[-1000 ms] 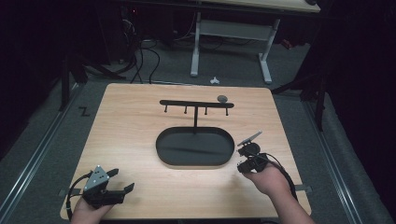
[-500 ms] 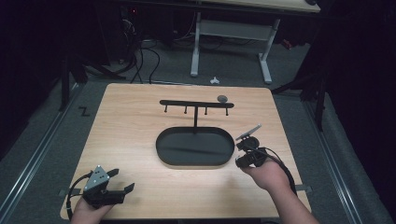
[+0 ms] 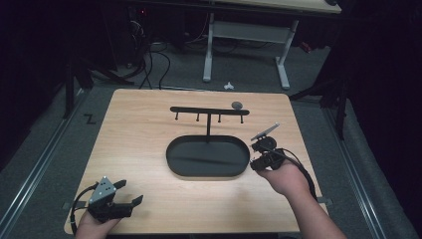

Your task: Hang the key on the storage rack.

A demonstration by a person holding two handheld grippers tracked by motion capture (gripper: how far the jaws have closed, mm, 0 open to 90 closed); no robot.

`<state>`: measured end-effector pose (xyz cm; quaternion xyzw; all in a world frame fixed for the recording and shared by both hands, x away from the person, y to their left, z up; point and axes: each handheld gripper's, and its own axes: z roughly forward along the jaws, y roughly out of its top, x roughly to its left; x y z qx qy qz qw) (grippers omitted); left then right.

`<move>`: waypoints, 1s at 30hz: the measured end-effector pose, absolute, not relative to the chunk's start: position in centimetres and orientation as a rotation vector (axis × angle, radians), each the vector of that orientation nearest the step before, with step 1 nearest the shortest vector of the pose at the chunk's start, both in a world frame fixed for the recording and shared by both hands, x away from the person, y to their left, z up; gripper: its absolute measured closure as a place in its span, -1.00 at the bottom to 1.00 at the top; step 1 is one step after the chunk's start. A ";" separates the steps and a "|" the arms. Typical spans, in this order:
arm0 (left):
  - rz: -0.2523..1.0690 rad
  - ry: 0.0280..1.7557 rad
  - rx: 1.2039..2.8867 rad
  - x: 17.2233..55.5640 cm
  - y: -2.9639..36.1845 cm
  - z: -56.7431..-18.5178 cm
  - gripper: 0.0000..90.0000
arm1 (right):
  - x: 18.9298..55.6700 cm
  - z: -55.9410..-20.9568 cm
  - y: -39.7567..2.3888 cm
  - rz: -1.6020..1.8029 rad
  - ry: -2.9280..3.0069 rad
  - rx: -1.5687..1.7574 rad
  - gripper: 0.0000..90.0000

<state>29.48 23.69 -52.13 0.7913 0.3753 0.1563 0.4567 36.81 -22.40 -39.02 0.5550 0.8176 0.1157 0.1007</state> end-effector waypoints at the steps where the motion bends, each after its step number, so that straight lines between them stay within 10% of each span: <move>1: 0.385 0.925 1.953 29.5 23.7 -52.1 -0.66 | 36.9 -38.9 -22.4 0.338 2.416 1.636 0.55; 30: 0.380 0.925 1.952 29.5 23.7 -52.1 -0.66 | 38.4 -35.6 -21.4 0.375 2.375 1.589 0.55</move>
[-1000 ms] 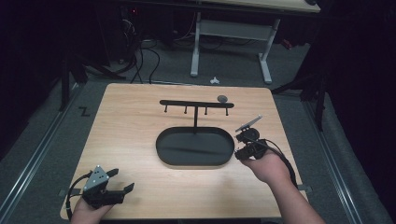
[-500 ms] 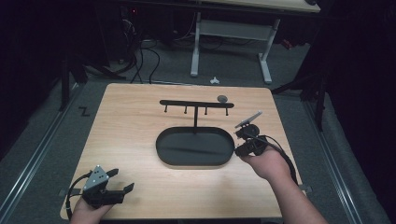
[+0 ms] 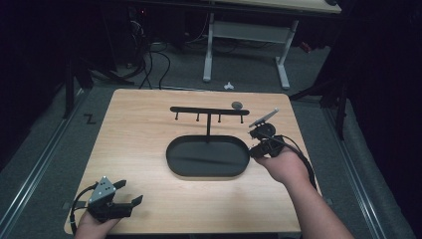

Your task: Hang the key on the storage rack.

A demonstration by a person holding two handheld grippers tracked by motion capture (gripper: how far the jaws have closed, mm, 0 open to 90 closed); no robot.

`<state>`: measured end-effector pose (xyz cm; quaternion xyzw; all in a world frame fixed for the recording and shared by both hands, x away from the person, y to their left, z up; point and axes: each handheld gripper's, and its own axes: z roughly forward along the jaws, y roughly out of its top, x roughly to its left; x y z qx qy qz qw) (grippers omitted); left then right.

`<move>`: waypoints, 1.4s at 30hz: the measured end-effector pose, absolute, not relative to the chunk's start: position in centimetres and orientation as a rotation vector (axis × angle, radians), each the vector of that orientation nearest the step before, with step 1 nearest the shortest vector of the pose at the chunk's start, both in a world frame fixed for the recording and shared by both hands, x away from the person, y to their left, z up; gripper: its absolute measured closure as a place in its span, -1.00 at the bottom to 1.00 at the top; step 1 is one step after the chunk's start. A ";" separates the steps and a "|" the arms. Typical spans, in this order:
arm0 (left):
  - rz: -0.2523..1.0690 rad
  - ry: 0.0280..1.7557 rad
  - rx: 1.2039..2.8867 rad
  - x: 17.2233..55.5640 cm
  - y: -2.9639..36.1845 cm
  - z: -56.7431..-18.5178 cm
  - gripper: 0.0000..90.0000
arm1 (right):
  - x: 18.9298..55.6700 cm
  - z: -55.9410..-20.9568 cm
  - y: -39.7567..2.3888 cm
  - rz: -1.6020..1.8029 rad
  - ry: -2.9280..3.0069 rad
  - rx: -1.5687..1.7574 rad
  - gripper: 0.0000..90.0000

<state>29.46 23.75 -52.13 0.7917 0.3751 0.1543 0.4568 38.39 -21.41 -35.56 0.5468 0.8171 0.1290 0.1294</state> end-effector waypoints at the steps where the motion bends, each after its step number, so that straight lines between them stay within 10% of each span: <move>1: 0.380 0.925 1.951 29.5 23.8 -52.1 -0.66 | 38.5 -35.4 -21.4 0.378 2.374 1.585 0.55; 42: 0.371 0.930 1.945 29.5 24.0 -52.2 -0.66 | 42.0 -30.7 -18.7 0.435 2.311 1.532 0.55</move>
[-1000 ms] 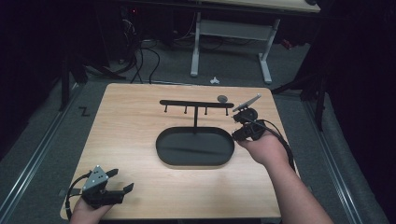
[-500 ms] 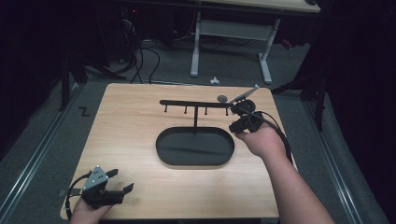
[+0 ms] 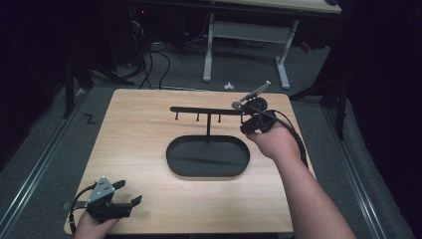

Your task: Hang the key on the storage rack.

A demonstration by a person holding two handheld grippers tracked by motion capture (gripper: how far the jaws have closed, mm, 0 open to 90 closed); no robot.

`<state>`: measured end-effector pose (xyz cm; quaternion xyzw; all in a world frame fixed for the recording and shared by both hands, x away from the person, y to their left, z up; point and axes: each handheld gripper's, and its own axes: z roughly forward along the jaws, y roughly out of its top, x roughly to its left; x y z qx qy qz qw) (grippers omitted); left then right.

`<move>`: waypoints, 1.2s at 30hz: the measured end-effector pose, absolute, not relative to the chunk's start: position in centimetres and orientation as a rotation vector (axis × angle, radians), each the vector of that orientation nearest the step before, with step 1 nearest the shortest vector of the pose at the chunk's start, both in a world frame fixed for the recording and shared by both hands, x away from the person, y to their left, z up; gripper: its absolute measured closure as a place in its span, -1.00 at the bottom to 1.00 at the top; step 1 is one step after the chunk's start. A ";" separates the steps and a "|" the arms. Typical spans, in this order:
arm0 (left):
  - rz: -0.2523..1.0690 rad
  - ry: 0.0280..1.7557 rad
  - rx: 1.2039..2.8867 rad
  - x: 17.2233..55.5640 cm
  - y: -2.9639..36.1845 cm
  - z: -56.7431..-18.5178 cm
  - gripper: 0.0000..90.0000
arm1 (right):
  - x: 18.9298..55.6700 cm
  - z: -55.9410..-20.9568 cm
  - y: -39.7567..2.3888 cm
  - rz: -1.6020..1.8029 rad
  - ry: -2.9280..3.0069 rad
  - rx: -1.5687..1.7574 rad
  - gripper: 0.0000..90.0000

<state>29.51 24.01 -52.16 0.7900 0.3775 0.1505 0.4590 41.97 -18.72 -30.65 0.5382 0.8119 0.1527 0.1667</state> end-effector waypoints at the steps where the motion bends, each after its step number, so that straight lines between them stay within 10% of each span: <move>1: 0.371 0.929 1.945 29.5 24.0 -52.2 -0.66 | 42.0 -30.6 -18.7 0.437 2.309 1.530 0.55; 36: 0.366 0.927 1.948 29.5 23.9 -52.2 -0.66 | 43.6 -30.7 -16.8 0.445 2.295 1.526 0.55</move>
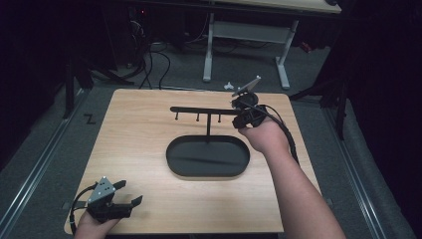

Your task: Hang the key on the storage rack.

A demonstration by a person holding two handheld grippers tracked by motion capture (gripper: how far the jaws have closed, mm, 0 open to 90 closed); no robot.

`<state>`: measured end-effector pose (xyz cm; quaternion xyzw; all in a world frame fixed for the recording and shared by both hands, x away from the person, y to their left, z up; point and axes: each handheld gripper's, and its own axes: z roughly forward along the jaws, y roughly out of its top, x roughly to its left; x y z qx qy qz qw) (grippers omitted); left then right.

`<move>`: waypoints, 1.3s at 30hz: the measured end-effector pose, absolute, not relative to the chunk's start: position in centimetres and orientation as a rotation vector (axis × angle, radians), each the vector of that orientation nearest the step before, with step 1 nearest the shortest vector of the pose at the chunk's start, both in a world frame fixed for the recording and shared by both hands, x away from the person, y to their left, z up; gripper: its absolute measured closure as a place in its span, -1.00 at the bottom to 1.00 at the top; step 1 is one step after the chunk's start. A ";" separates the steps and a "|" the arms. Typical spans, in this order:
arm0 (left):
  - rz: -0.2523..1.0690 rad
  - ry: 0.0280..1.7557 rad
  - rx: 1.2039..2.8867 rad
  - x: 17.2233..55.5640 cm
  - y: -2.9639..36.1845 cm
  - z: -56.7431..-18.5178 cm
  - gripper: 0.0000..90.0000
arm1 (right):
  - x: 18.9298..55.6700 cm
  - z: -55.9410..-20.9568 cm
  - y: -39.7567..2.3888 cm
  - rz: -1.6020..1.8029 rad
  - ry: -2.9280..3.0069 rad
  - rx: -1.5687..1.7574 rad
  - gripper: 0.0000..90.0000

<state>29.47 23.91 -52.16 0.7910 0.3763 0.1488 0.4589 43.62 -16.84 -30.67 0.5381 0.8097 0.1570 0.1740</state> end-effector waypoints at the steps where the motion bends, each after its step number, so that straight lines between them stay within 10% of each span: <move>1: 0.366 0.927 1.948 29.5 23.9 -52.2 -0.66 | 43.7 -30.6 -16.8 0.449 2.294 1.526 0.55; 39: 0.361 0.925 1.956 29.4 24.0 -52.2 -0.66 | 44.6 -31.8 -15.8 0.427 2.313 1.558 0.41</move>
